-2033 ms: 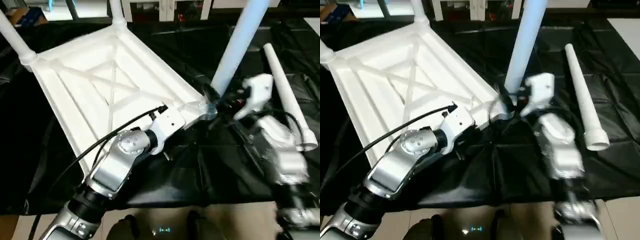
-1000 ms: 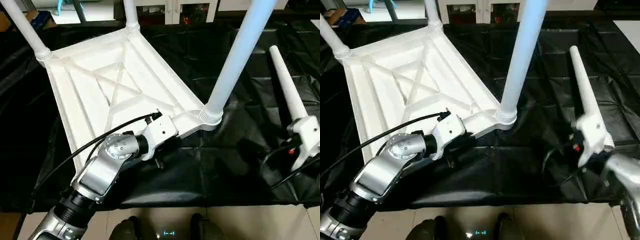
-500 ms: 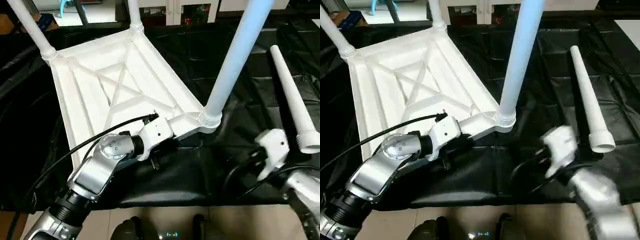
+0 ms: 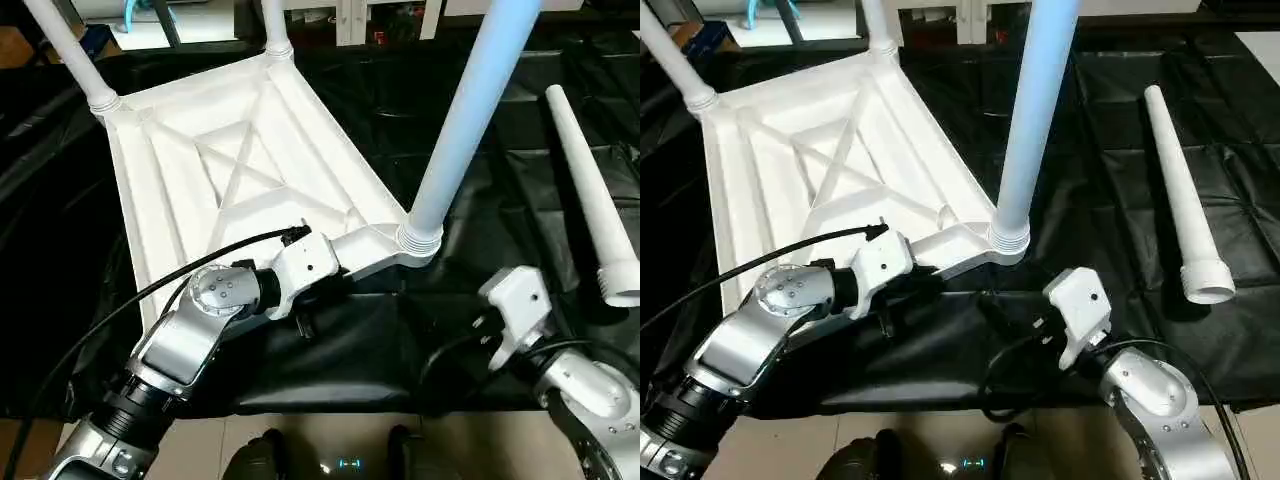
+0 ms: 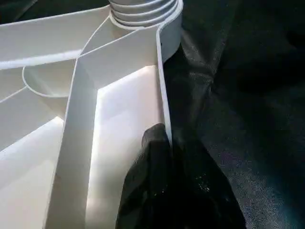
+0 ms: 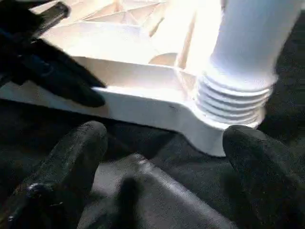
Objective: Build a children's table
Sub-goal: Insert table leg to table base, then rotate leg to tighten
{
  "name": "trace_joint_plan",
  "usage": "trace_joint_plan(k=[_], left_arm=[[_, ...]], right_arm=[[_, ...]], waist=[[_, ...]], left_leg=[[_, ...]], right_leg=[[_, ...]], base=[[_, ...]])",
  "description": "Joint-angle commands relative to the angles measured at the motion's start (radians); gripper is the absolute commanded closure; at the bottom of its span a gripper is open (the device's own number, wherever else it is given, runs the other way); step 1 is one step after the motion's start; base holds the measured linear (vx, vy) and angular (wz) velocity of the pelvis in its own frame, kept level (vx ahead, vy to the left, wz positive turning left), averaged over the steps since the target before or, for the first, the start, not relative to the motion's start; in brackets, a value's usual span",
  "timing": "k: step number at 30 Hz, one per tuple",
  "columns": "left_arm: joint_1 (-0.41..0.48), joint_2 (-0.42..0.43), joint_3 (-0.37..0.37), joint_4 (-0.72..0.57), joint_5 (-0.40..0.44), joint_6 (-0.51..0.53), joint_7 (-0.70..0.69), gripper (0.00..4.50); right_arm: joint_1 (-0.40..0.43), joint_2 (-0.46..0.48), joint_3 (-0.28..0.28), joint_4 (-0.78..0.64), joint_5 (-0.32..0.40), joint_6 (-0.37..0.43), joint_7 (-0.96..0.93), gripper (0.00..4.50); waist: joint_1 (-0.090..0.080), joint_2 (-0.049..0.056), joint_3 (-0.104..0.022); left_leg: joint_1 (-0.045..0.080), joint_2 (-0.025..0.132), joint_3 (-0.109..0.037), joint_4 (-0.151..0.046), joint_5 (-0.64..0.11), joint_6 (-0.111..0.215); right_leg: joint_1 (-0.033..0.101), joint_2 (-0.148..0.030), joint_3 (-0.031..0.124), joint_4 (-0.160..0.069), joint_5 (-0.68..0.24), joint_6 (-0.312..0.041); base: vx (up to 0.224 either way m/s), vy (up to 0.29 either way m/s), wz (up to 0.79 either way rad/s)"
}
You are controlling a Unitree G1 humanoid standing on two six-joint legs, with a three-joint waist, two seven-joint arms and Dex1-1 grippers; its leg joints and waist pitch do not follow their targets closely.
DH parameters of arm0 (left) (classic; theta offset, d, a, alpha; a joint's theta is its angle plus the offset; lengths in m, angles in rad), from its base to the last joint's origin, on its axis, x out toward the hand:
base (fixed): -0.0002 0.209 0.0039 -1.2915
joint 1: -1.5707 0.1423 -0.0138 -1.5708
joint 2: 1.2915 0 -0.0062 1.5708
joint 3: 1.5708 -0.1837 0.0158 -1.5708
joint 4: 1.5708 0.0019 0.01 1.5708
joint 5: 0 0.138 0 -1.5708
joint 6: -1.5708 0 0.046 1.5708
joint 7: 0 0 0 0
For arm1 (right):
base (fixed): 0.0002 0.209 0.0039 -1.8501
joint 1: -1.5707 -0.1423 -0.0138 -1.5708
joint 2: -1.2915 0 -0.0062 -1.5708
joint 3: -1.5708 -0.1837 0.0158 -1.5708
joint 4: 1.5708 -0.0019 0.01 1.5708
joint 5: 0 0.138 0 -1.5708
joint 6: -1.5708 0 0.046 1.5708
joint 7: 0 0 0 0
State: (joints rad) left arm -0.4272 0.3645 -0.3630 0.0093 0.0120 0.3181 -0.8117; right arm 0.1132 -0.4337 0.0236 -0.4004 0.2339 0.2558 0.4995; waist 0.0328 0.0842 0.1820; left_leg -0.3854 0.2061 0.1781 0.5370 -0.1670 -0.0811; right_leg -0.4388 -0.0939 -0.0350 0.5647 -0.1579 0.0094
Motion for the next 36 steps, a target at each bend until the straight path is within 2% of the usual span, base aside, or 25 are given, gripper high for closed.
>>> trace_joint_plan(k=[1,3,4,5,6,10,11,12,14,16,18,19,20,22,23,24,25,27,28,31,33,34,36], left_arm=[[0.026,0.01,-0.022,0.046,0.004,-0.01,-0.016,4.5],[0.027,0.011,-0.022,0.047,0.005,-0.012,-0.016,4.5],[0.03,0.012,-0.025,0.045,0.007,-0.015,-0.015,4.5],[0.031,0.013,-0.027,0.043,0.008,-0.015,-0.015,4.5],[0.033,0.013,-0.029,0.037,0.008,-0.013,-0.015,4.5],[0.045,0.019,-0.038,0.004,0.009,-0.011,-0.028,4.5],[0.055,0.022,-0.045,-0.019,0.009,-0.009,-0.037,4.5],[0.058,0.023,-0.047,-0.025,0.009,-0.008,-0.039,4.5],[0.064,0.024,-0.054,-0.036,0.01,-0.007,-0.043,4.5],[0.066,0.025,-0.059,-0.04,0.012,-0.007,-0.044,4.5],[0.073,0.03,-0.069,-0.049,0.017,-0.011,-0.049,4.5],[0.076,0.031,-0.071,-0.055,0.017,-0.01,-0.05,4.5],[0.079,0.032,-0.073,-0.063,0.017,-0.008,-0.052,4.5],[0.083,0.034,-0.075,-0.076,0.016,-0.002,-0.056,4.5],[0.083,0.034,-0.075,-0.08,0.016,0.0,-0.057,4.5],[0.082,0.034,-0.075,-0.085,0.015,0.002,-0.058,4.5],[0.081,0.034,-0.075,-0.089,0.013,0.005,-0.06,4.5],[0.082,0.035,-0.075,-0.093,0.012,0.006,-0.061,4.5],[0.086,0.041,-0.077,-0.102,0.008,0.008,-0.069,4.5],[0.088,0.043,-0.079,-0.106,0.008,0.009,-0.073,4.5],[0.09,0.042,-0.081,-0.107,0.01,0.01,-0.072,4.5],[0.089,0.041,-0.083,-0.107,0.011,0.011,-0.072,4.5],[0.087,0.038,-0.086,-0.107,0.013,0.013,-0.072,4.5]], right_arm=[[-0.01,0.017,-0.037,-0.015,-0.025,-0.029,-0.05,0.13],[-0.016,0.028,-0.051,-0.011,-0.022,-0.026,-0.07,0.05],[-0.036,0.059,-0.087,-0.003,0.01,-0.022,-0.105,0.05],[-0.046,0.071,-0.098,-0.002,0.028,-0.019,-0.112,0.05],[-0.057,0.074,-0.104,-0.001,0.045,-0.019,-0.106,0.05],[-0.104,0.067,-0.103,0.014,0.078,0.002,-0.074,0.05],[-0.134,0.055,-0.096,0.039,0.083,0.01,-0.049,0.05],[-0.143,0.049,-0.093,0.048,0.078,0.007,-0.041,0.05],[-0.172,0.04,-0.088,0.08,0.068,0.002,-0.026,0.05],[-0.195,0.04,-0.091,0.103,0.07,0.004,-0.019,0.05],[-0.251,0.035,-0.097,0.157,0.091,0.007,0.007,0.05],[-0.268,0.028,-0.095,0.177,0.106,0.009,0.031,0.05],[-0.285,0.016,-0.091,0.2,0.119,0.011,0.066,0.05],[-0.304,-0.001,-0.084,0.233,0.144,0.013,0.126,0.05],[-0.312,-0.01,-0.081,0.248,0.148,0.009,0.151,0.05],[-0.323,-0.021,-0.077,0.269,0.154,0.002,0.185,0.33],[-0.338,-0.032,-0.075,0.296,0.155,-0.009,0.216,0.33],[-0.349,-0.038,-0.073,0.314,0.155,-0.014,0.234,0.46],[-0.379,-0.063,-0.066,0.358,0.149,-0.016,0.283,0.57],[-0.397,-0.079,-0.061,0.386,0.152,-0.007,0.316,0.8],[-0.412,-0.107,-0.044,0.411,0.157,0.009,0.37,0.91],[-0.418,-0.116,-0.039,0.422,0.156,0.009,0.386,1.08],[-0.432,-0.126,-0.03,0.447,0.153,0.008,0.419,1.2]], waist=[[-0.007,-0.019,-0.038],[-0.007,-0.019,-0.041],[-0.007,-0.019,-0.041],[-0.008,-0.017,-0.041],[-0.008,-0.02,-0.041],[-0.008,-0.013,-0.042],[-0.012,-0.018,-0.047],[-0.012,-0.016,-0.046],[-0.012,-0.014,-0.051],[-0.012,-0.014,-0.054],[-0.013,-0.012,-0.058],[-0.011,-0.009,-0.06],[-0.012,-0.013,-0.061],[-0.01,-0.012,-0.061],[-0.009,-0.019,-0.064],[-0.008,-0.018,-0.064],[-0.008,-0.025,-0.065],[-0.007,-0.022,-0.065],[-0.008,-0.028,-0.067],[-0.006,-0.025,-0.065],[-0.005,-0.029,-0.065],[-0.007,-0.036,-0.067],[-0.006,-0.034,-0.064]], left_leg=[[0.006,0.003,0.001,-0.061,-0.225,0.051],[0.008,0.002,0.002,-0.06,-0.219,0.05],[0.008,0.002,0.002,-0.06,-0.22,0.051],[0.008,0.001,0.002,-0.061,-0.223,0.054],[0.008,0.001,0.002,-0.06,-0.223,0.055],[0.01,0.003,0.003,-0.06,-0.213,0.052],[0.006,0.001,0.001,-0.058,-0.196,0.055],[0.005,0.001,0.001,-0.058,-0.187,0.057],[0.014,0.003,0.007,-0.051,-0.152,0.068],[0.011,0.003,0.007,-0.049,-0.123,0.076],[0.008,0.0,0.006,-0.044,-0.074,0.099],[0.012,0.001,0.009,-0.041,-0.072,0.109],[0.009,0.001,0.008,-0.04,-0.069,0.119],[0.011,0.002,0.01,-0.038,-0.065,0.126],[0.009,0.002,0.009,-0.038,-0.057,0.137],[0.01,0.003,0.011,-0.036,-0.056,0.148],[0.009,0.003,0.011,-0.035,-0.05,0.158],[0.008,0.004,0.011,-0.033,-0.044,0.166],[0.009,0.004,0.011,-0.032,-0.038,0.171],[0.012,0.006,0.012,-0.028,-0.029,0.184],[0.009,0.005,0.012,-0.026,-0.022,0.187],[0.01,0.005,0.012,-0.026,-0.026,0.19],[0.009,0.006,0.012,-0.025,-0.041,0.188]], right_leg=[[0.041,-0.024,0.024,-0.074,-0.321,-0.121],[0.043,-0.023,0.024,-0.072,-0.305,-0.127],[0.043,-0.023,0.024,-0.072,-0.304,-0.128],[0.043,-0.024,0.024,-0.072,-0.308,-0.132],[0.043,-0.024,0.024,-0.072,-0.309,-0.131],[0.045,-0.024,0.023,-0.07,-0.292,-0.135],[0.052,-0.024,0.022,-0.065,-0.266,-0.144],[0.052,-0.024,0.022,-0.064,-0.257,-0.146],[0.048,-0.022,0.023,-0.061,-0.203,-0.165],[0.052,-0.02,0.022,-0.054,-0.153,-0.182],[0.059,-0.018,0.02,-0.042,-0.058,-0.211],[0.057,-0.017,0.02,-0.041,-0.037,-0.223],[0.061,-0.018,0.02,-0.038,-0.023,-0.234],[0.06,-0.018,0.021,-0.038,-0.016,-0.239],[0.064,-0.02,0.021,-0.034,-0.006,-0.247],[0.063,-0.02,0.021,-0.035,-0.009,-0.251],[0.065,-0.021,0.022,-0.034,-0.009,-0.257],[0.064,-0.022,0.021,-0.033,-0.02,-0.263],[0.065,-0.021,0.021,-0.032,-0.021,-0.266],[0.061,-0.021,0.023,-0.03,-0.024,-0.276],[0.063,-0.022,0.023,-0.028,-0.021,-0.278],[0.064,-0.021,0.022,-0.028,-0.023,-0.283],[0.063,-0.023,0.023,-0.03,-0.053,-0.284]], base=[[0.0,0.0,0.0],[0.0,0.0,0.0],[0.0,0.0,0.0],[0.0,0.0,0.0],[0.0,0.0,0.0],[0.0,0.0,0.0],[0.0,0.0,0.0],[0.0,0.0,0.0],[0.0,0.0,0.0],[0.0,0.0,0.0],[0.0,0.0,0.0],[0.0,0.0,0.0],[0.0,0.0,0.0],[0.0,0.0,0.0],[0.0,0.0,0.0],[0.0,0.0,0.0],[0.0,0.0,0.0],[0.0,0.0,0.0],[0.0,0.0,0.0],[0.0,0.0,0.0],[0.0,0.0,0.0],[0.0,0.0,0.0],[0.0,0.0,0.0]])
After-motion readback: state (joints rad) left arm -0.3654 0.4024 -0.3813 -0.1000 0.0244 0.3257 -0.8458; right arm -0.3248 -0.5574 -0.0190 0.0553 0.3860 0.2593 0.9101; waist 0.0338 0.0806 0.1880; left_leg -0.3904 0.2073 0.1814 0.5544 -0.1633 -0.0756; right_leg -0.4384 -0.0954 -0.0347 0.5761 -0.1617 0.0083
